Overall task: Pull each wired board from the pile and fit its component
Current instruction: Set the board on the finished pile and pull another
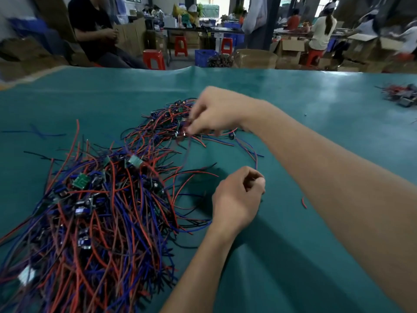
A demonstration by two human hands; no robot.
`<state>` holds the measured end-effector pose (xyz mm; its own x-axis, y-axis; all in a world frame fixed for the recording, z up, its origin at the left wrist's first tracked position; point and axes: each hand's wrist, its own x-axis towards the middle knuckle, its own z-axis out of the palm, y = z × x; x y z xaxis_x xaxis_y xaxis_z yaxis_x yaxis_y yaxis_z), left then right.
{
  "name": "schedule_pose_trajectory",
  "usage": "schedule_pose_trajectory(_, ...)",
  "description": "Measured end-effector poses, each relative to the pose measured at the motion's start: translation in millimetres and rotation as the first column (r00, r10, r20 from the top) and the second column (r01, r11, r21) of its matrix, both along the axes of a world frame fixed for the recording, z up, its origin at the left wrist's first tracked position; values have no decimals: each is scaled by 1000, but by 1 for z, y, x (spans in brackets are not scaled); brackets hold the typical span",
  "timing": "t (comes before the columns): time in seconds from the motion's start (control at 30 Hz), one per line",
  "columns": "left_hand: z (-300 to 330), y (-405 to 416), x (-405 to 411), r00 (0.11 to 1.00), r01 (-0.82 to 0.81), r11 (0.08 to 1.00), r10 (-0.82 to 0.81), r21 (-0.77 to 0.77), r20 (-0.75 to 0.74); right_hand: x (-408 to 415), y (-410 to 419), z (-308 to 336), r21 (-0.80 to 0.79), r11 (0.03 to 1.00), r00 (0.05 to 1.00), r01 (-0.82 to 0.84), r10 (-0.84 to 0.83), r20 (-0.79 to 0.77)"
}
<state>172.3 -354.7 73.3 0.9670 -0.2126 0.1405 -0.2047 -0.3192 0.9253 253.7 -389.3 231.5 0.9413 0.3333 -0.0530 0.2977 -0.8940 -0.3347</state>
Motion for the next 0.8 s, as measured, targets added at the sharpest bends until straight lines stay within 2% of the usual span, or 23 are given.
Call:
schedule_pose_trajectory(0.03, 0, 0, 0, 1000, -11, 1000, 11, 16, -1, 8, -10, -12, -70, 995, 996, 78, -74, 51)
schedule_pose_trajectory(0.07, 0, 0, 0, 1000, -21, 999, 21, 33, 2, 12, -19, -24, -69, 989, 990, 129, -124, 72)
schedule_pose_trajectory(0.17, -1, 1, 2, 1000, -27, 998, 27, 48, -6, 18, -33, -51, 117, 975, 977, 191, -200, 75)
schedule_pose_trajectory(0.27, 0, 1, 1, 999, -36, 999, 36, 24, -11, 39, -48, -63, 90, 942, 931, 324, -334, 149)
schedule_pose_trajectory(0.37, 0, 2, -1, 999, -44, 999, 44, 19, -6, 49, -67, -74, 32, 894, 890, 447, -448, 85)
schedule_pose_trajectory(0.43, 0, 2, 1, 999, -46, 999, 46, 18, -7, 49, -68, -84, 5, 899, 897, 438, -437, 64)
schedule_pose_trajectory(0.5, 0, 2, 1, 999, -39, 999, 39, 27, -3, 51, -61, -90, -3, 926, 919, 378, -375, 126)
schedule_pose_trajectory(0.57, 0, 3, 1, 999, -36, 999, 36, 33, -2, 55, -48, -92, -76, 941, 935, 329, -313, 169)
schedule_pose_trajectory(0.67, 0, 3, 2, 1000, -30, 999, 30, 36, -9, 62, -34, -94, -153, 937, 950, 313, -309, 50)
schedule_pose_trajectory(0.8, 2, 3, 1, 1000, -24, 998, 24, 58, -8, 63, -30, -94, -105, 948, 951, 300, -306, -47)
